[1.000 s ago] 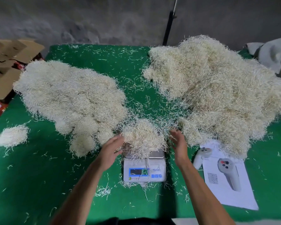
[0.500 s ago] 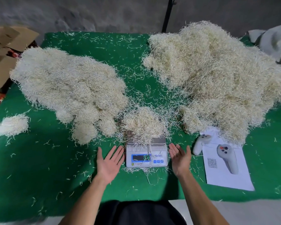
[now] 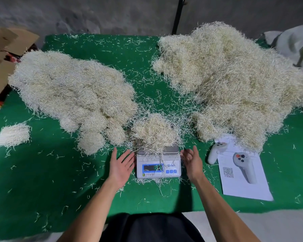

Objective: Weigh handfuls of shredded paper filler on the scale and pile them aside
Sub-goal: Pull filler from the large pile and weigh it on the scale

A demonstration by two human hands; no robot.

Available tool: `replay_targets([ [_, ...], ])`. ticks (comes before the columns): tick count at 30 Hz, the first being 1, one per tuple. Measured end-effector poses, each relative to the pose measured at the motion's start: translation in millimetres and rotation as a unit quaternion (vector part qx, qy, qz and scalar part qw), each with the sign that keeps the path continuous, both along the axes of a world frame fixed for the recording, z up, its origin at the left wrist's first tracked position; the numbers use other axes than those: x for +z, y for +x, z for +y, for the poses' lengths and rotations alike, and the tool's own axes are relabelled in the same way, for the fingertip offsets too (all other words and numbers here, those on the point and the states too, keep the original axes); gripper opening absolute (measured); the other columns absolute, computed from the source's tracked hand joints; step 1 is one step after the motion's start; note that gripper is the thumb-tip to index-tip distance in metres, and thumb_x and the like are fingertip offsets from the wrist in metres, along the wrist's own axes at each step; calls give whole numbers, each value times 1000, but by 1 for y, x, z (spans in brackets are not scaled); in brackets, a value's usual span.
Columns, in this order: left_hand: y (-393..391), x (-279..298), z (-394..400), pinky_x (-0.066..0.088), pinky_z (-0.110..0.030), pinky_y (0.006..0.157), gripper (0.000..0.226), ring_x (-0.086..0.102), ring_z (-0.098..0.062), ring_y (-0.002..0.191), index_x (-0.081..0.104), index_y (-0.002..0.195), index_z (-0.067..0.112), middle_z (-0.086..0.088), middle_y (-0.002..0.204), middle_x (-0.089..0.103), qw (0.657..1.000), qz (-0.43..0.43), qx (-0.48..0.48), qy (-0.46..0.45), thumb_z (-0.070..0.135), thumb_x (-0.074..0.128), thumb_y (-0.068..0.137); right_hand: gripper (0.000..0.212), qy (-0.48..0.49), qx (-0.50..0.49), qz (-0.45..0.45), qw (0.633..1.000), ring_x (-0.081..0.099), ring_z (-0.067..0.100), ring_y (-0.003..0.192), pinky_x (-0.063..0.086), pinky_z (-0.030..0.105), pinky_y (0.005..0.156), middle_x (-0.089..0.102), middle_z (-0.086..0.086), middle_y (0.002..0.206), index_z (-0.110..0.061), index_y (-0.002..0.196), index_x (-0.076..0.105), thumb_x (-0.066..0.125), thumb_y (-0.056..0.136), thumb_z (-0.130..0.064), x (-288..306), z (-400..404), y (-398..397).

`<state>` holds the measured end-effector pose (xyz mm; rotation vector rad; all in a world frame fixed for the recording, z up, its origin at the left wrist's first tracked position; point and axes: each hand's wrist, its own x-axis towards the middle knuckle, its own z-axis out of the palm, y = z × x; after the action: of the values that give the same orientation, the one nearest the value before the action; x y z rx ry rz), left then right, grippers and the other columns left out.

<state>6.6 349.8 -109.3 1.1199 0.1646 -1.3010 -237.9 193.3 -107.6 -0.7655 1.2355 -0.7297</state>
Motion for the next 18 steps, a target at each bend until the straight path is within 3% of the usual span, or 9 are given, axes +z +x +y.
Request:
replay_targets([
  [3, -2, 27, -33, 27, -39, 120, 94, 39, -21, 143, 35, 154, 21, -6, 157, 41, 983, -175, -49, 22, 76, 53, 80, 69, -152, 71, 140, 976, 61, 24, 124, 46, 42, 109, 61, 7, 140, -16, 139, 54, 54, 92, -66, 29, -6, 21],
  [5, -5, 43, -58, 26, -35, 114, 81, 33, -9, 141, 29, 155, 36, 12, 158, 32, 937, -335, -81, 51, 76, 49, 87, 75, -237, 127, 216, 939, 59, 12, 117, 49, 36, 99, 58, -6, 137, -24, 141, 51, 63, 85, -72, 47, -6, 44],
  [7, -9, 55, -79, 29, -34, 106, 68, 33, -5, 136, 27, 153, 43, 22, 146, 35, 894, -427, -121, 55, 69, 48, 93, 81, -261, 197, 252, 911, 58, 15, 117, 51, 39, 99, 55, -5, 137, -21, 147, 46, 69, 84, -67, 55, -5, 68],
  [9, -14, 64, -98, 40, -36, 104, 70, 40, -11, 137, 26, 155, 40, 14, 151, 40, 870, -458, -176, 44, 66, 50, 94, 78, -246, 223, 233, 914, 62, 21, 116, 54, 41, 101, 56, 2, 140, -14, 152, 40, 72, 90, -49, 62, -5, 90],
  [12, -17, 74, -118, 40, -40, 105, 104, 39, -24, 143, 23, 158, 25, -6, 162, 30, 864, -446, -217, 88, 84, 56, 78, 64, -245, 193, 138, 940, 64, 6, 98, 54, 17, 81, 56, -7, 133, -18, 152, 42, 70, 95, -30, 71, -17, 103],
  [13, -16, 79, -123, 38, -37, 104, 119, 38, -27, 144, 21, 159, 21, -9, 162, 29, 874, -424, -214, 105, 91, 57, 70, 60, -232, 177, 88, 952, 62, 6, 90, 53, 18, 77, 58, -6, 126, -19, 151, 44, 69, 96, -27, 74, -23, 104],
  [15, -13, 89, -132, 36, -36, 103, 133, 34, -27, 146, 17, 159, 22, -7, 163, 25, 891, -393, -202, 106, 96, 61, 58, 48, -185, 173, 7, 967, 59, 28, 72, 54, 37, 65, 65, 10, 102, -19, 143, 52, 65, 97, -24, 83, -34, 105],
  [16, -11, 94, -138, 36, -38, 106, 132, 32, -27, 147, 15, 159, 24, -6, 163, 23, 898, -384, -193, 99, 93, 64, 58, 36, -177, 185, -11, 967, 53, 35, 63, 52, 42, 59, 64, 14, 87, -20, 132, 60, 64, 97, -29, 88, -41, 105],
  [18, -5, 100, -152, 35, -45, 111, 123, 32, -29, 146, 15, 159, 22, -10, 163, 23, 905, -377, -173, 95, 82, 69, 67, 32, -187, 210, 8, 960, 48, 29, 57, 45, 37, 53, 58, 12, 73, -18, 113, 68, 64, 97, -46, 95, -57, 105],
])
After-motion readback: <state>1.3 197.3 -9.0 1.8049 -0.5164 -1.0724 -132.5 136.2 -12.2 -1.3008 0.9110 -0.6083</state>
